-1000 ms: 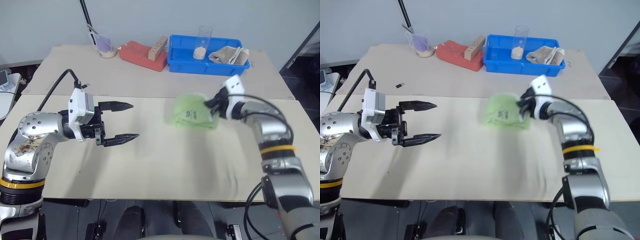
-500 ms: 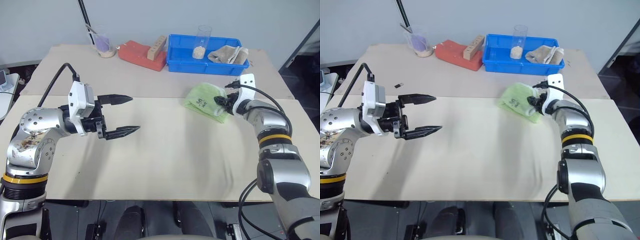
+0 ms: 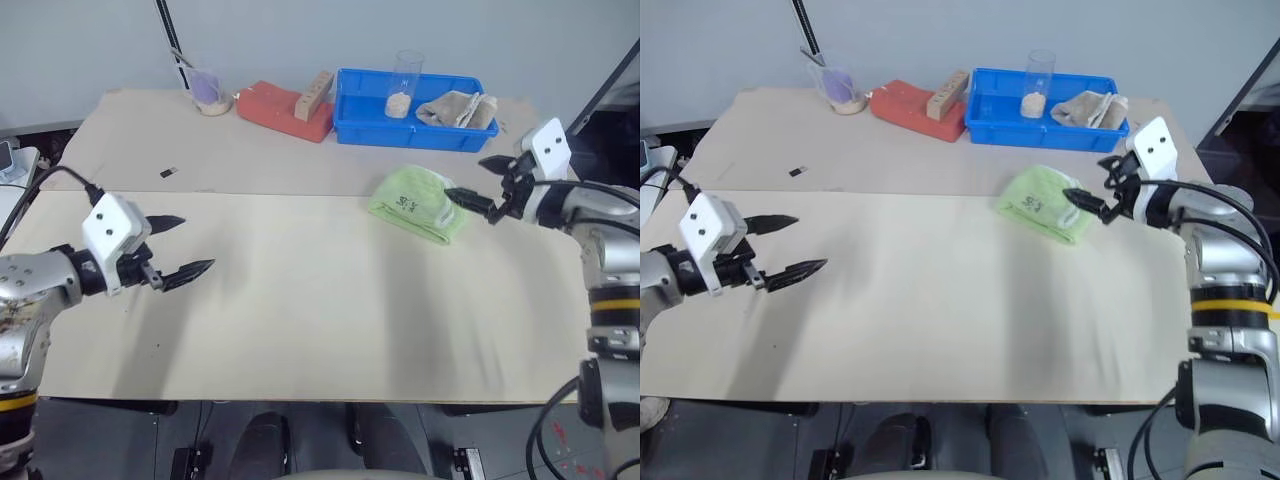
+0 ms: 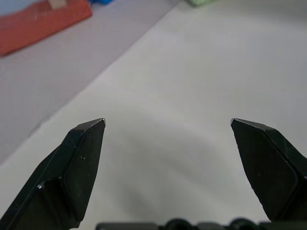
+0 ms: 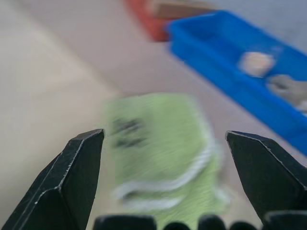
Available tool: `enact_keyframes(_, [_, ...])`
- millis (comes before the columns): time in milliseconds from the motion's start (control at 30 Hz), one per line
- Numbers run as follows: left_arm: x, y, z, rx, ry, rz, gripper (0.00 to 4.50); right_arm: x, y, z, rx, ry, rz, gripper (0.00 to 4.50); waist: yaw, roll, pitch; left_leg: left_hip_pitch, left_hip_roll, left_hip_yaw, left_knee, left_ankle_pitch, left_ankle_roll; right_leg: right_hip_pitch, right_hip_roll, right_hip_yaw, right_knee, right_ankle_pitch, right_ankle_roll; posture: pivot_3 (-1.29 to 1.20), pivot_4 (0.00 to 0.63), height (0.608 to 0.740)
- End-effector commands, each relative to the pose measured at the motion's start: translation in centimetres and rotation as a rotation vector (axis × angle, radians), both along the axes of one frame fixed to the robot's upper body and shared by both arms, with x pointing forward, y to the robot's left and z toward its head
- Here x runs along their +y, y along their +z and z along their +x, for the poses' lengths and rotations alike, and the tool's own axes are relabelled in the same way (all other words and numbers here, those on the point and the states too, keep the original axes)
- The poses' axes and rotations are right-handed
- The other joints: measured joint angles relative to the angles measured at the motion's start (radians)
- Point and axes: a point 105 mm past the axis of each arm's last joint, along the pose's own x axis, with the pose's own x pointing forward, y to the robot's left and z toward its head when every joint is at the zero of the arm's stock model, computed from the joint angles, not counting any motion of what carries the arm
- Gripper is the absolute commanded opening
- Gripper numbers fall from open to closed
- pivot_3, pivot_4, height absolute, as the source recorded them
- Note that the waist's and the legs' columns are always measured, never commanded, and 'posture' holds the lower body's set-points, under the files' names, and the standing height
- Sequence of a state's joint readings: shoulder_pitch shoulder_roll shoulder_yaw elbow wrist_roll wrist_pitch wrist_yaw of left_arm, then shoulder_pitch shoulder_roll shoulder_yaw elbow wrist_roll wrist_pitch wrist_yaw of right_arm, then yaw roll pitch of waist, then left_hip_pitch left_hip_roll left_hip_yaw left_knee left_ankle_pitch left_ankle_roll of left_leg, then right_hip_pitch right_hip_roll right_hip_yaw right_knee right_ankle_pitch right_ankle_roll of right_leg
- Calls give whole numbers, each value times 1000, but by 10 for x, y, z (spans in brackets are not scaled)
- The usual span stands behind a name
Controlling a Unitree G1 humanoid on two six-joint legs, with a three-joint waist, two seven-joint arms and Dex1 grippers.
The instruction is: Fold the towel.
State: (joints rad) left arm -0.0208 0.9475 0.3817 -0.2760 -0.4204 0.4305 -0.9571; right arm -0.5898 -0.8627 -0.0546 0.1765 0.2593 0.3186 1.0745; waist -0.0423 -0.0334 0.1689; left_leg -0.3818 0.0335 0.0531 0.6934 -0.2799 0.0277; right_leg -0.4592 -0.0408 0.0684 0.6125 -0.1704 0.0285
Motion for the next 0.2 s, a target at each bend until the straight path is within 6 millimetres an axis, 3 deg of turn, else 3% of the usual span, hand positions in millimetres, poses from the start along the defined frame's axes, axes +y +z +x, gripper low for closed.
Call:
enact_keyframes(33, [20,12,-9,-67,96,55,4500,1,-2,-26,3,100,-100,4471,1,0,0,0,0,0,0,0,0,0,0,0,0,-1,2,0,150,714])
enact_keyframes(200, [21,8,-13,-74,91,41,4500,1,-9,-24,12,73,-73,4471,1,0,0,4,0,5,3,1,-2,2,-3,0,1,-1,0,0,150,714])
